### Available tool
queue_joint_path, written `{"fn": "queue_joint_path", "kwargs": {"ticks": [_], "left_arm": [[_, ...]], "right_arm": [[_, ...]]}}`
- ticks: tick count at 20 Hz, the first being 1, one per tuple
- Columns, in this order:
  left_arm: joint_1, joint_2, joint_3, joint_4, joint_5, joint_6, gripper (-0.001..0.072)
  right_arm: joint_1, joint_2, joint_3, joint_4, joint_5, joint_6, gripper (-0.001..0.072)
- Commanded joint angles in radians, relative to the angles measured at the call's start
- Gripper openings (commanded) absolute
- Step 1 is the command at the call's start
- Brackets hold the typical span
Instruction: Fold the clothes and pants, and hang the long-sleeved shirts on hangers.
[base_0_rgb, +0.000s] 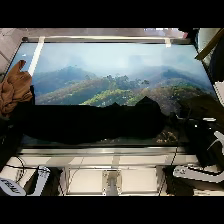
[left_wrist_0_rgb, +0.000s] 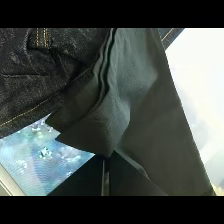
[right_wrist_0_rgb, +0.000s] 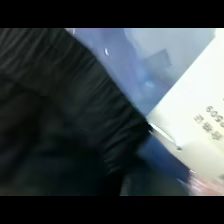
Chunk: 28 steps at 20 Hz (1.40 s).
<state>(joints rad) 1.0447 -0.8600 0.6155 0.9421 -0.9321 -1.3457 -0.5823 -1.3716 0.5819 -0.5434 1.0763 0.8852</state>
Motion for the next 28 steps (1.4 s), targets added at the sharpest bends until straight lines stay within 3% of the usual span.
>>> {"fn": "queue_joint_path", "kwargs": {"ticks": [1, 3, 5, 10, 14, 16, 20, 28], "left_arm": [[0.002, 0.003, 0.001, 0.000, -0.001, 0.002, 0.0007], [0.002, 0.021, 0.012, 0.001, -0.021, 0.047, 0.0007], [0.002, 0.046, 0.065, 0.002, -0.074, 0.082, 0.0007], [0.002, 0.064, 0.298, 0.047, -0.138, 0.084, 0.0006], [0.001, 0.064, 0.357, 0.046, -0.163, 0.083, 0.0006], [-0.018, 0.058, 0.357, 0.074, -0.220, 0.095, 0.0006], [-0.114, -0.047, 0.377, 0.127, -0.214, 0.071, 0.0005], [-0.406, -0.560, 0.742, 0.128, -0.084, -0.197, 0.0005]], "right_arm": [[0.021, 0.009, 0.048, 0.071, 0.129, -0.077, 0.0025], [0.021, 0.064, 0.106, 0.065, 0.246, -0.065, 0.0025], [0.021, 0.165, 0.183, 0.030, 0.311, 0.017, 0.0024], [0.021, 0.481, 0.502, -0.332, 0.372, 0.301, 0.0025], [0.022, 0.594, 0.650, -0.441, 0.396, 0.378, 0.0024], [0.022, 0.589, 0.655, -0.429, 0.452, 0.414, 0.0024], [0.022, 0.497, 0.650, -0.430, 0.394, 0.457, 0.0024], [0.126, 0.112, 0.650, -0.429, 0.244, 0.521, 0.0025]]}}
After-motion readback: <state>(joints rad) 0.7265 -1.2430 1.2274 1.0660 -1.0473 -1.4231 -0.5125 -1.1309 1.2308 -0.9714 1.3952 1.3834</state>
